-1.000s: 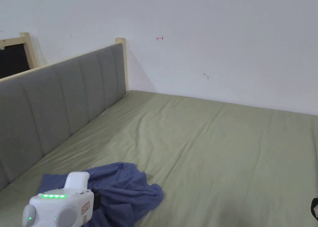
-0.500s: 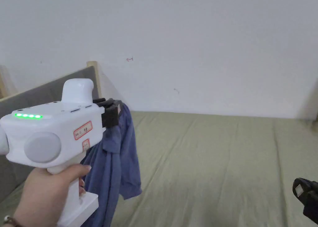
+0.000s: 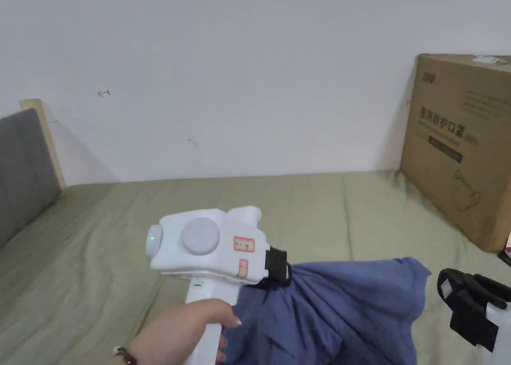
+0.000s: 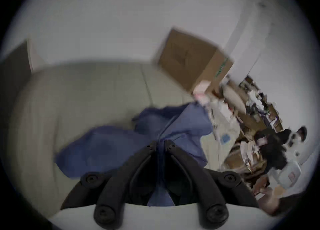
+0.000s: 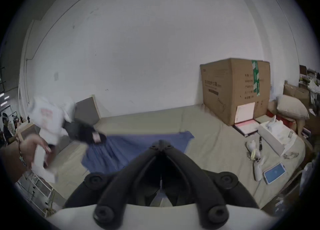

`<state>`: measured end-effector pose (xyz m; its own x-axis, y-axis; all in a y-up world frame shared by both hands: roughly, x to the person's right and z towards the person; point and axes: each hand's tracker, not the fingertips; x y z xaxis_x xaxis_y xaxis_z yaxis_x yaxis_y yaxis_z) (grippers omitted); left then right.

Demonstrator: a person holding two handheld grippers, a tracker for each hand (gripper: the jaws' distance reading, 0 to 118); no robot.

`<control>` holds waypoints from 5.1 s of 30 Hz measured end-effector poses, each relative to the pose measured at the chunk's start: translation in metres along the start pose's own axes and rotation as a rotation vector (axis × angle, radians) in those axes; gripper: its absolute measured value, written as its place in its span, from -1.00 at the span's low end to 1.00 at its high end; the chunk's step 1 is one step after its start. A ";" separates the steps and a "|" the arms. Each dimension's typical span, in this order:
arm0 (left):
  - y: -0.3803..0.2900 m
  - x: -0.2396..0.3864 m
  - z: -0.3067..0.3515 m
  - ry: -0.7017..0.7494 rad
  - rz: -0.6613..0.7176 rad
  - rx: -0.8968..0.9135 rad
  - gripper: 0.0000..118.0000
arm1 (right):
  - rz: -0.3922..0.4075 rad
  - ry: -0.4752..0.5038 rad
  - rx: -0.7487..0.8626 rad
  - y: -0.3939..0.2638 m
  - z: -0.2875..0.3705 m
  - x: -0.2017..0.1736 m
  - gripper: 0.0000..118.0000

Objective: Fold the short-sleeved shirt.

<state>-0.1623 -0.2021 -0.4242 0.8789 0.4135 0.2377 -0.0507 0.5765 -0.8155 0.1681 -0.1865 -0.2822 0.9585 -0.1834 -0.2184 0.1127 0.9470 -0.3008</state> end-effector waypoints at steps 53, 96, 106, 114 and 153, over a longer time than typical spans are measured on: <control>-0.039 -0.267 -0.002 0.472 0.457 0.019 0.95 | -0.031 0.022 0.002 -0.021 -0.062 -0.022 -1.00; -0.110 -0.185 0.074 0.397 0.110 0.247 -0.99 | -0.032 0.082 -0.894 -0.062 -0.346 0.073 -0.93; -0.082 -0.166 0.138 0.423 0.069 0.380 -0.99 | -0.072 0.202 -0.530 0.063 -0.215 0.086 -0.93; -0.003 -0.129 0.214 0.415 -0.058 0.521 -0.99 | -0.139 0.252 -0.321 0.173 -0.151 0.075 -0.93; 0.297 -0.169 0.170 0.560 -0.011 0.806 -0.99 | 0.105 -0.039 0.152 0.381 -0.351 0.021 -0.94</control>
<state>-0.4063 0.0191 -0.6172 0.9686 0.1312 -0.2111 -0.1668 0.9728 -0.1608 0.1388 0.0777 -0.7273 0.9762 -0.0735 -0.2042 0.0465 0.9899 -0.1339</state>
